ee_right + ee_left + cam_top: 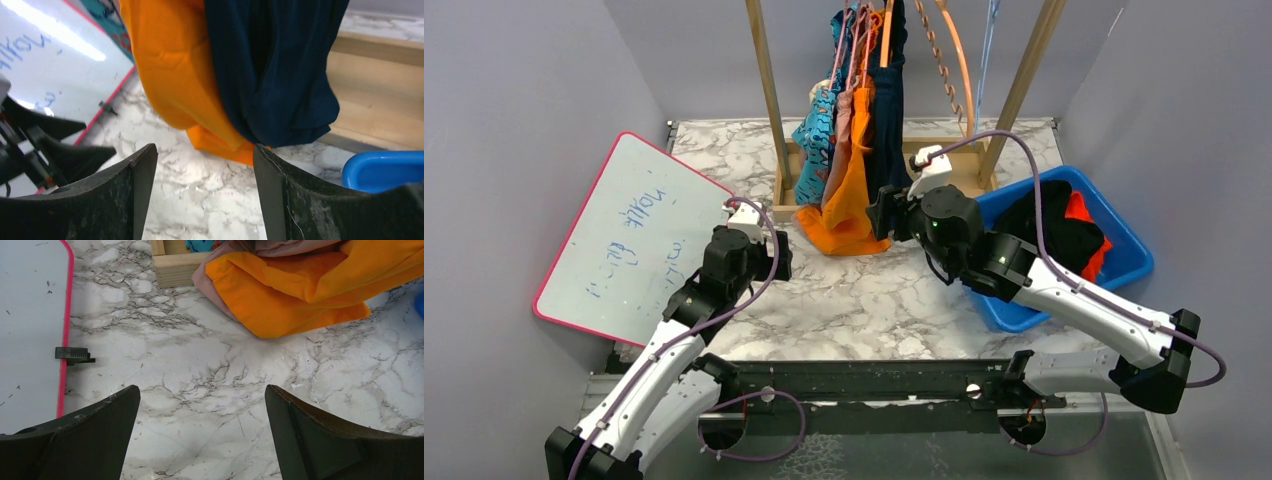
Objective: Remove the shorts from the hanger
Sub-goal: Pick up the hanger from the clothes rod.
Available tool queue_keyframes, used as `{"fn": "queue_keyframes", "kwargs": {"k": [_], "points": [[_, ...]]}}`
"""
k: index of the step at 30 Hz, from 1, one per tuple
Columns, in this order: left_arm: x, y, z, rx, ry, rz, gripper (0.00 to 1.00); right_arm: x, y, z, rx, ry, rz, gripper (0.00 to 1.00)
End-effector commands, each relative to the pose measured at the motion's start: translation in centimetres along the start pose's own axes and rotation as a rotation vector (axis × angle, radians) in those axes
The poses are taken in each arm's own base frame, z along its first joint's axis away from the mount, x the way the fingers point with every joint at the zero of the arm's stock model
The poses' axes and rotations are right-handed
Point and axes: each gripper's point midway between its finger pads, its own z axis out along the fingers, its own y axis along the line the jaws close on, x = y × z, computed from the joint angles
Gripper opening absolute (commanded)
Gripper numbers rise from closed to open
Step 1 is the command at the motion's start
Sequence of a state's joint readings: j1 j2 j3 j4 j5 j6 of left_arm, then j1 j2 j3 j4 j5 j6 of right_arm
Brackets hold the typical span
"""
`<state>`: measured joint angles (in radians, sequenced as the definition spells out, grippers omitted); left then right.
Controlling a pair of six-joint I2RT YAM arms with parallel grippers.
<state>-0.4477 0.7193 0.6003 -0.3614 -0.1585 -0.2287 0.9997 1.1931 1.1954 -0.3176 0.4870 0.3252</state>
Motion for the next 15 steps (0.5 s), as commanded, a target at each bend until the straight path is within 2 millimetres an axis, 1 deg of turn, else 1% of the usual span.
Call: {"fn": "queue_keyframes", "kwargs": {"k": [1,4,9,11,13,15], "points": [[-1.4,-0.1,-0.3,-0.008,-0.038,-0.014,0.98,-5.2,-0.6,0.3,0.085,-0.174,0.06,0.72],[-1.4,-0.1,-0.3,-0.005,-0.036,-0.016,0.98,-6.8,-0.3,0.7,0.095,-0.214,0.04,0.73],[-1.3,-0.1,-0.3,-0.01,-0.037,-0.018,0.98,-11.2,-0.3,1.1,0.144,-0.343,0.021,0.73],[-1.3,0.0,-0.3,-0.013,-0.035,-0.018,0.98,-12.5,-0.6,1.4,0.19,-0.375,0.011,0.72],[-1.3,0.0,-0.2,-0.014,-0.035,-0.018,0.98,-13.5,-0.9,2.3,0.224,-0.373,-0.017,0.72],[-1.2,0.0,-0.1,-0.015,-0.032,-0.017,0.98,-14.0,-1.3,3.7,0.244,-0.335,-0.039,0.72]]}}
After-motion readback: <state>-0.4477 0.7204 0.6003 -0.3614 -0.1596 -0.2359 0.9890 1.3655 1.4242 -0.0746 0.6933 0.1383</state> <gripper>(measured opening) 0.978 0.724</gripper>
